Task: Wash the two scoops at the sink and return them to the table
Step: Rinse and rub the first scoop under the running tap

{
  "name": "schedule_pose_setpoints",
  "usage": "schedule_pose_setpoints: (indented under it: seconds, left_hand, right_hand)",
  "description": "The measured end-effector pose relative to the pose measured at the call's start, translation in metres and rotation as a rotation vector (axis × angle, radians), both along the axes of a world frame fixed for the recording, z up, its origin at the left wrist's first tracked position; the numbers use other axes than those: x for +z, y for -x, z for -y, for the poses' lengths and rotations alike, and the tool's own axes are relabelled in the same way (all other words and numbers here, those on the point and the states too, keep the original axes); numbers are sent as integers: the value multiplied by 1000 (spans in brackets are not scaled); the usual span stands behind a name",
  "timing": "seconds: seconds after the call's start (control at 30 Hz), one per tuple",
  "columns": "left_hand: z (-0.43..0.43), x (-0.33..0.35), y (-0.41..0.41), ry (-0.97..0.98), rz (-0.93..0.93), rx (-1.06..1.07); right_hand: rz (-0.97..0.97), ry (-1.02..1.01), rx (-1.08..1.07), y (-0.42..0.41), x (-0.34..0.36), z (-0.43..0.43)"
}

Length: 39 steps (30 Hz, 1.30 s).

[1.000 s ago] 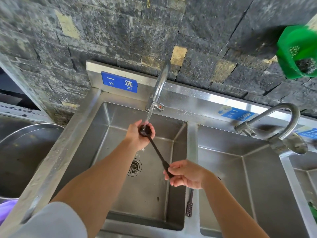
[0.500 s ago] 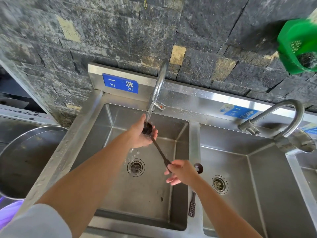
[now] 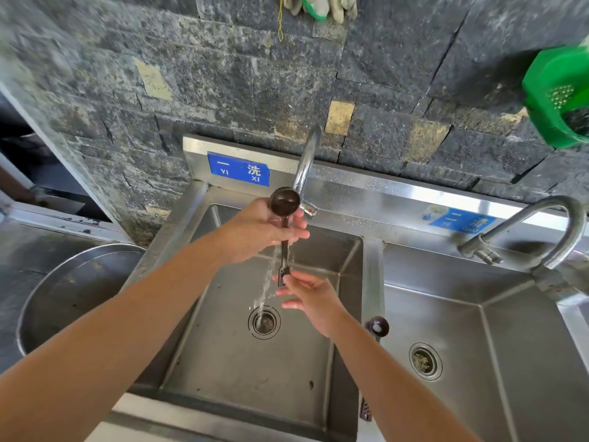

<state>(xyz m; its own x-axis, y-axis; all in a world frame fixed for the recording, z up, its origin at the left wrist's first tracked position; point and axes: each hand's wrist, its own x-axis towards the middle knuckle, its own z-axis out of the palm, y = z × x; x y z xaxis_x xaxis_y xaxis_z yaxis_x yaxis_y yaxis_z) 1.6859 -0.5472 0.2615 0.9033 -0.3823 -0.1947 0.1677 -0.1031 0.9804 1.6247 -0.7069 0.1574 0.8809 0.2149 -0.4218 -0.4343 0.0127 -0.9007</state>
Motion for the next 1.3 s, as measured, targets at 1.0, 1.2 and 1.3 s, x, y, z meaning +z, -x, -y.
schedule_pose_setpoints:
  seconds: [1.0,1.2,1.3]
  left_hand:
    - [-128,-54,50,-87,-145,428]
    - [-209,-100,41,-71,-459,574]
    - [-248,-131,35,-152,-538,581]
  right_hand:
    - [100,180,411,-6,-6,-98]
    - [-116,100,442,-13,-33,-188]
    - [-234,111,402,-13,-53,-236]
